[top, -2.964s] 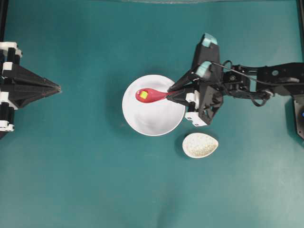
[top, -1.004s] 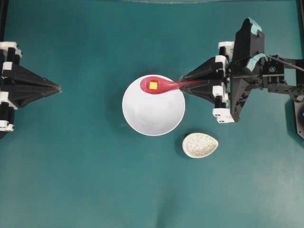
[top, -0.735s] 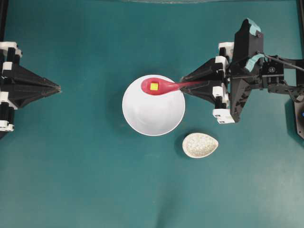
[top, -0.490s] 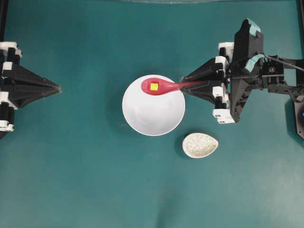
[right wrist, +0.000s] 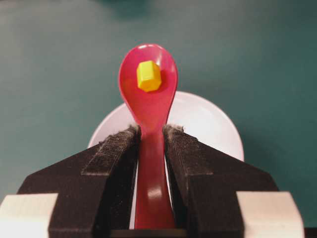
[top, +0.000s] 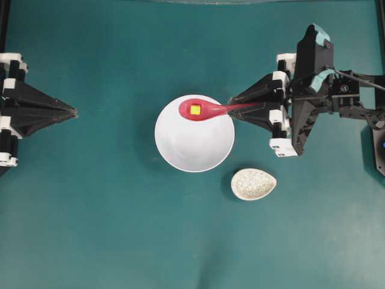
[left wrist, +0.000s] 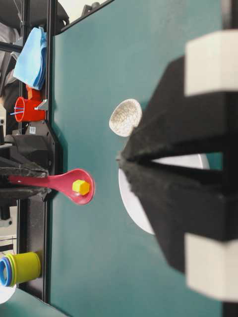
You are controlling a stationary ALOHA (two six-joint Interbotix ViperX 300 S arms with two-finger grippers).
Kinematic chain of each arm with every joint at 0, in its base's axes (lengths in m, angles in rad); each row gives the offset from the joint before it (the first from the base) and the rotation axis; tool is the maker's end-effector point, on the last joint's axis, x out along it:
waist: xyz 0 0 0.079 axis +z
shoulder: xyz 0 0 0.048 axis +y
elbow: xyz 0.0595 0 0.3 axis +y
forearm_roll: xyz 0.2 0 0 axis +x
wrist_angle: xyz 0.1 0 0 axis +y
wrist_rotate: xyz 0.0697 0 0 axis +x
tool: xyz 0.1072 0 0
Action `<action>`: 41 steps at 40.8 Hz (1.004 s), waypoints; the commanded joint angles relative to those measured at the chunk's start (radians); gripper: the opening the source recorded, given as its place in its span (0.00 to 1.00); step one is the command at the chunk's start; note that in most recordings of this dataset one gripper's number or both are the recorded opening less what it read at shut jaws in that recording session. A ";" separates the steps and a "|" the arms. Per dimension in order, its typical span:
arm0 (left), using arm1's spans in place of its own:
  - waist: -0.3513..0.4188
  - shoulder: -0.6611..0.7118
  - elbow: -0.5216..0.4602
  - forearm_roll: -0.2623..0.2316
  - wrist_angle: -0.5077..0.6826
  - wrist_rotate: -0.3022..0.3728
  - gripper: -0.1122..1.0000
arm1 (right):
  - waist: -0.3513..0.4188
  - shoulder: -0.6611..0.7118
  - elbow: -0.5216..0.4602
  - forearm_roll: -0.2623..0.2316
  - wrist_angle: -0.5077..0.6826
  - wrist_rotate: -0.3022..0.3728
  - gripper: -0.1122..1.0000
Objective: Scoop the yellow hexagonal prism block from the bowl with a spoon using the right arm.
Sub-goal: 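Hold the spoon with the block raised above the bowl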
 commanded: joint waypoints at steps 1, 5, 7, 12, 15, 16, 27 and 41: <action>0.000 0.006 -0.029 0.003 -0.005 0.002 0.14 | 0.000 -0.020 -0.026 -0.005 -0.005 -0.003 0.32; 0.000 0.006 -0.031 0.003 -0.005 0.003 0.14 | 0.000 -0.020 -0.026 -0.012 -0.008 -0.003 0.32; 0.000 0.006 -0.031 0.003 -0.005 0.008 0.14 | 0.000 -0.020 -0.026 -0.017 -0.009 -0.003 0.32; 0.000 0.006 -0.031 0.003 -0.005 0.011 0.14 | 0.000 -0.021 -0.026 -0.034 -0.015 -0.003 0.32; 0.000 0.006 -0.031 0.003 -0.005 0.012 0.14 | 0.000 -0.020 -0.026 -0.048 -0.021 -0.003 0.32; 0.000 0.005 -0.031 0.003 -0.005 0.012 0.14 | 0.000 -0.020 -0.026 -0.051 -0.023 -0.003 0.32; 0.000 0.006 -0.029 0.003 -0.003 0.011 0.14 | 0.000 -0.020 -0.026 -0.083 -0.057 -0.003 0.32; 0.000 0.011 -0.031 0.003 0.003 0.009 0.14 | 0.000 -0.020 -0.026 -0.083 -0.057 -0.003 0.32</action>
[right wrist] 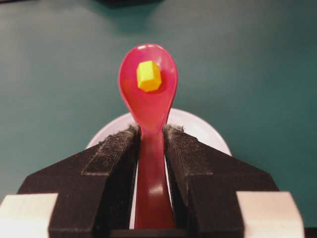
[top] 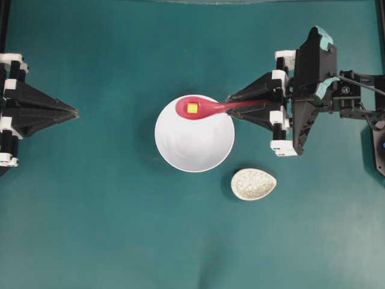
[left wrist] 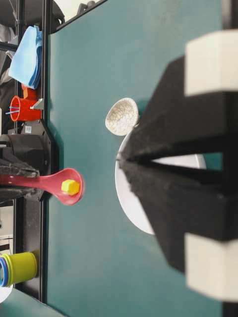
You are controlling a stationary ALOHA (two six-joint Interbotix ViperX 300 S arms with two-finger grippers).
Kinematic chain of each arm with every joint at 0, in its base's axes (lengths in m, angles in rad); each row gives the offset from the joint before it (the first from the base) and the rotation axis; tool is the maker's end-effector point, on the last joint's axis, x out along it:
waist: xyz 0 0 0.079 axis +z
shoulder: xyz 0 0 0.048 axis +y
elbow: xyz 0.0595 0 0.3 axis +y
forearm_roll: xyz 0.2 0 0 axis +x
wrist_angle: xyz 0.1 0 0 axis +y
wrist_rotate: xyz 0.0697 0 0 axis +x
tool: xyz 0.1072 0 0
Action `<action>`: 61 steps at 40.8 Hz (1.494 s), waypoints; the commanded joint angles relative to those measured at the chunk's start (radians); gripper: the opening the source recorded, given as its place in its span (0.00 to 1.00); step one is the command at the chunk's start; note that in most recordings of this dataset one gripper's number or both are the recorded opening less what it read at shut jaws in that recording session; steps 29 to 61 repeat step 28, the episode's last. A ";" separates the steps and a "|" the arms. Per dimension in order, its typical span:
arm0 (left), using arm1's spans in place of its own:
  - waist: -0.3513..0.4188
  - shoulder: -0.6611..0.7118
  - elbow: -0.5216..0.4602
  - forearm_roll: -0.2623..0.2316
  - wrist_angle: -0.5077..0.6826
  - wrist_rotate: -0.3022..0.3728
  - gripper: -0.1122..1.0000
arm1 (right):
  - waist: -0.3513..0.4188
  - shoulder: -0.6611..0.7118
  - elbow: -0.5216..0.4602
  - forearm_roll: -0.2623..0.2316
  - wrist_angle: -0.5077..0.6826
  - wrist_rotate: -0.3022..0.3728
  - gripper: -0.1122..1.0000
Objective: Scoop the yellow hexagonal prism block from the bowl with a spoon using the right arm.
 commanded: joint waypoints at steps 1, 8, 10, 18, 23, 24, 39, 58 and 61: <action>0.000 0.006 -0.031 0.003 -0.005 0.006 0.14 | 0.000 -0.020 -0.026 -0.003 -0.012 -0.002 0.32; 0.000 0.003 -0.031 0.003 -0.003 0.005 0.14 | 0.000 -0.020 -0.026 -0.003 -0.008 0.002 0.32; 0.000 0.005 -0.031 0.003 -0.003 0.005 0.14 | 0.000 -0.020 -0.026 -0.003 -0.008 0.002 0.32; 0.000 0.006 -0.031 0.003 -0.003 0.005 0.14 | 0.000 -0.020 -0.026 -0.003 -0.012 0.006 0.32; 0.000 0.006 -0.029 0.003 -0.003 0.008 0.14 | 0.000 -0.020 -0.026 -0.003 -0.012 0.006 0.32; 0.000 0.006 -0.031 0.003 -0.003 0.008 0.14 | 0.000 -0.020 -0.026 -0.003 -0.011 0.006 0.32; 0.000 0.005 -0.031 0.003 -0.003 0.009 0.14 | 0.000 -0.020 -0.026 -0.003 -0.006 0.006 0.32; 0.000 0.005 -0.031 0.003 -0.003 0.009 0.14 | 0.000 -0.020 -0.026 -0.003 -0.006 0.006 0.32; 0.000 0.005 -0.031 0.003 -0.003 0.009 0.14 | 0.000 -0.020 -0.026 -0.003 -0.006 0.006 0.32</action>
